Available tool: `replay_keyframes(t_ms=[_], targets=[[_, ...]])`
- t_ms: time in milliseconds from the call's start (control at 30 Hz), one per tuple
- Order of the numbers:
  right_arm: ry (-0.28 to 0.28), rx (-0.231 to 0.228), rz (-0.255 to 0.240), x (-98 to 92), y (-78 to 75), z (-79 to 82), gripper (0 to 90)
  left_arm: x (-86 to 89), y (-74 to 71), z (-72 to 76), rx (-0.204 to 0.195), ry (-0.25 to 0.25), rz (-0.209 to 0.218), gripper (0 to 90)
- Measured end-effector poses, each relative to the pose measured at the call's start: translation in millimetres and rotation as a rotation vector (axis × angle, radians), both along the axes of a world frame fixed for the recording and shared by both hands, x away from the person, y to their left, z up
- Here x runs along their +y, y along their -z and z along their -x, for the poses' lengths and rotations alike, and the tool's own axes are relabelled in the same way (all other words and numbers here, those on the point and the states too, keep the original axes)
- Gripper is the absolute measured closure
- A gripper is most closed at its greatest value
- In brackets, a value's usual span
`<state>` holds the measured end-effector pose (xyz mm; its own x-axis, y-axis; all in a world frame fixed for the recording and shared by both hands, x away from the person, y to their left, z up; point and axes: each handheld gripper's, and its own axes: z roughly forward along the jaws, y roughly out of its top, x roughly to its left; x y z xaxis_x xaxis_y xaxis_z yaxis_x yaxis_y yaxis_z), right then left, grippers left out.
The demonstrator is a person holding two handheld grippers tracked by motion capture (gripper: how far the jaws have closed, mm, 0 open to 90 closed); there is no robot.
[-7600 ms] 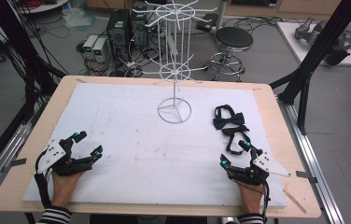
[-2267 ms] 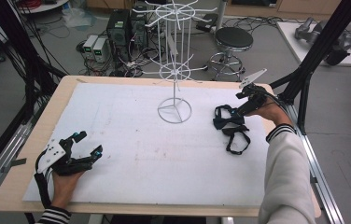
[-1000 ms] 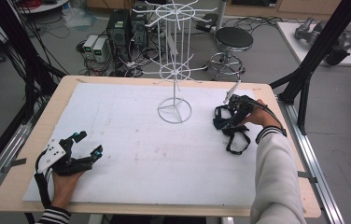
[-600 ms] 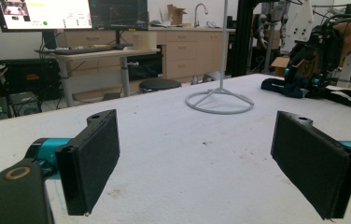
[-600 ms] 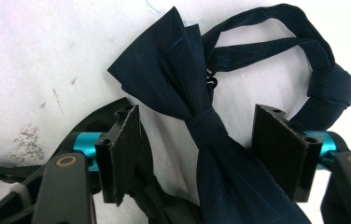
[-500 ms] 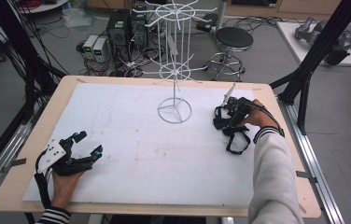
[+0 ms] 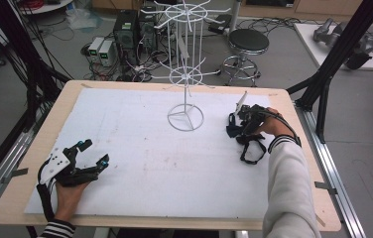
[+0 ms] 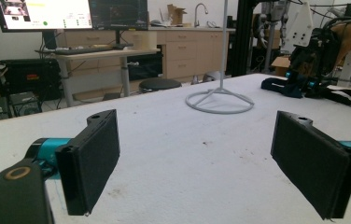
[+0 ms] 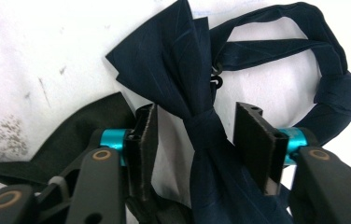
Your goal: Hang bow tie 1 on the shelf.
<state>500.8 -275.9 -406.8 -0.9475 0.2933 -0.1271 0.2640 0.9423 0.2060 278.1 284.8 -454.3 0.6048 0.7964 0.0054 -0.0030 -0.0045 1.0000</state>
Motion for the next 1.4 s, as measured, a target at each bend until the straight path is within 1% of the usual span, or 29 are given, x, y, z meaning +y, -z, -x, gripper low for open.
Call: replay_keyframes(t_ms=[67, 133, 167, 200, 233, 267, 300, 433, 533, 633, 800, 867, 967, 1067, 1167, 1267, 1367, 1400], targets=[[-0.01, -0.003, 0.013, 0.6, 1.2, 0.5, 56.6, -0.1, 0.0, 0.0, -0.001, 0.0, 0.0, 15.9], [-0.016, 0.009, 0.006, -0.1, 1.1, 1.2, 64.3, -0.1, 0.0, 0.0, 0.0, 0.0, 0.0, 15.9], [-0.021, 0.001, 0.004, -0.5, 1.1, 1.3, 67.4, -0.1, 0.0, 0.0, 0.0, 0.0, 0.0, 15.9], [-0.017, 0.009, 0.003, -0.9, 1.2, 1.7, 71.4, -0.1, 0.0, 0.0, 0.0, 0.0, 0.0, 15.9], [-0.018, 0.017, 0.001, -1.0, 1.1, 2.0, 72.9, -0.1, 0.0, 0.0, -0.001, 0.0, 0.0, 15.9], [-0.029, 0.01, 0.0, -1.0, 1.2, 2.0, 73.4, -0.1, 0.0, 0.0, 0.0, 0.0, 0.0, 15.9], [-0.026, 0.014, 0.001, -1.0, 1.0, 2.7, 74.0, -0.1, 0.0, 0.0, -0.001, 0.0, -0.001, 15.9], [-0.035, -0.001, 0.001, -0.8, 0.6, 3.8, 74.7, -0.2, 0.0, 0.1, 0.0, -0.001, -0.001, 15.9], [-0.035, -0.003, -0.012, -0.4, -0.7, 3.9, 74.8, -0.2, 0.0, 0.1, 0.0, -0.001, -0.001, 15.9], [-0.05, -0.023, -0.016, -0.1, -2.4, 3.6, 74.8, -0.2, 0.0, 0.1, 0.0, -0.001, -0.001, 15.9], [-0.036, -0.044, -0.017, -1.9, -7.0, 5.4, 74.8, -0.4, 0.1, 0.1, 0.001, 0.0, 0.001, 15.9], [-0.036, -0.063, -0.026, -2.5, -9.8, 6.1, 74.8, -0.2, -0.1, 0.1, 0.0, -0.001, -0.002, 15.9], [-0.032, -0.076, -0.056, -3.3, -15.4, 7.1, 74.8, -0.2, -0.1, 0.1, 0.0, -0.002, -0.002, 15.9], [-0.025, -0.082, -0.097, -3.1, -21.4, 9.5, 74.8, -0.2, -0.1, 0.1, 0.0, -0.001, -0.002, 15.9], [-0.025, -0.098, -0.131, -3.2, -26.5, 11.7, 74.8, -0.4, 0.0, 0.3, 0.001, -0.001, -0.001, 15.9], [-0.016, -0.113, -0.161, -4.6, -32.7, 13.2, 74.8, -0.3, 0.0, 0.4, 0.001, -0.001, -0.002, 15.9], [-0.005, -0.124, -0.207, -6.4, -39.5, 15.3, 74.8, -0.3, 0.0, 0.3, 0.001, 0.0, -0.002, 15.9], [0.002, -0.126, -0.215, -6.5, -41.1, 16.1, 74.8, -0.4, 0.0, 0.3, 0.001, -0.001, -0.001, 15.9]])
